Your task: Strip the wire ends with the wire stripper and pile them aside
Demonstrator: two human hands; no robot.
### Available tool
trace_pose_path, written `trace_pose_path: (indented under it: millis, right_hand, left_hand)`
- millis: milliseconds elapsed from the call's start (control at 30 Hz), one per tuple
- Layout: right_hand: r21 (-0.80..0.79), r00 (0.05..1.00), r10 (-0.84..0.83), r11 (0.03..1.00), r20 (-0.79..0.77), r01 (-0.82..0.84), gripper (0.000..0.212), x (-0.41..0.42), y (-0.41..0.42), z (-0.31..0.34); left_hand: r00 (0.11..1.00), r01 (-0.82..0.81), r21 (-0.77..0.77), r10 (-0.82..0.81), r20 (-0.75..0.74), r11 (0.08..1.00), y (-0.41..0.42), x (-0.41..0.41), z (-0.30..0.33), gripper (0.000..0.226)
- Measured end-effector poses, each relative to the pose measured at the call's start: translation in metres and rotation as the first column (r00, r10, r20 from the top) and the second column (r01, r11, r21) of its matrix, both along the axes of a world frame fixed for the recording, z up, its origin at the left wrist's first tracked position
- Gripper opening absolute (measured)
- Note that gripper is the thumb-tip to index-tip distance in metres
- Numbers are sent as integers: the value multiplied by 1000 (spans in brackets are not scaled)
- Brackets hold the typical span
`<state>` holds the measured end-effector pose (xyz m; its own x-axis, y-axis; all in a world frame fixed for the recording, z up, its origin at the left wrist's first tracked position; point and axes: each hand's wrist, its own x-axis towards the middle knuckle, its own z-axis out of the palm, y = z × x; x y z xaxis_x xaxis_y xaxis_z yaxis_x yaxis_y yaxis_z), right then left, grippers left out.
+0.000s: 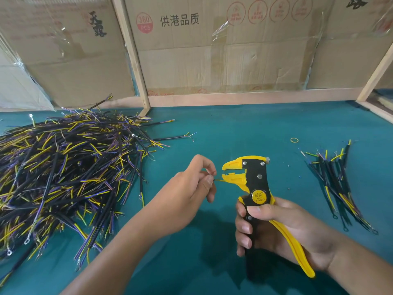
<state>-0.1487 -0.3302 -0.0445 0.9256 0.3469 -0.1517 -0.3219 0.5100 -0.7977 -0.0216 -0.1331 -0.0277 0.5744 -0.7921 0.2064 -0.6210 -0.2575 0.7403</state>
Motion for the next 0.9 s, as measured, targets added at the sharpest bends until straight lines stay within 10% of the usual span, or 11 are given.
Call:
trace_pose_path:
  millis: [900]
  right_hand:
    - [-292, 998, -3, 956, 62, 21, 21, -6, -2, 20]
  left_hand:
    - [932, -135, 166, 68, 357, 977, -2, -16, 17, 6]
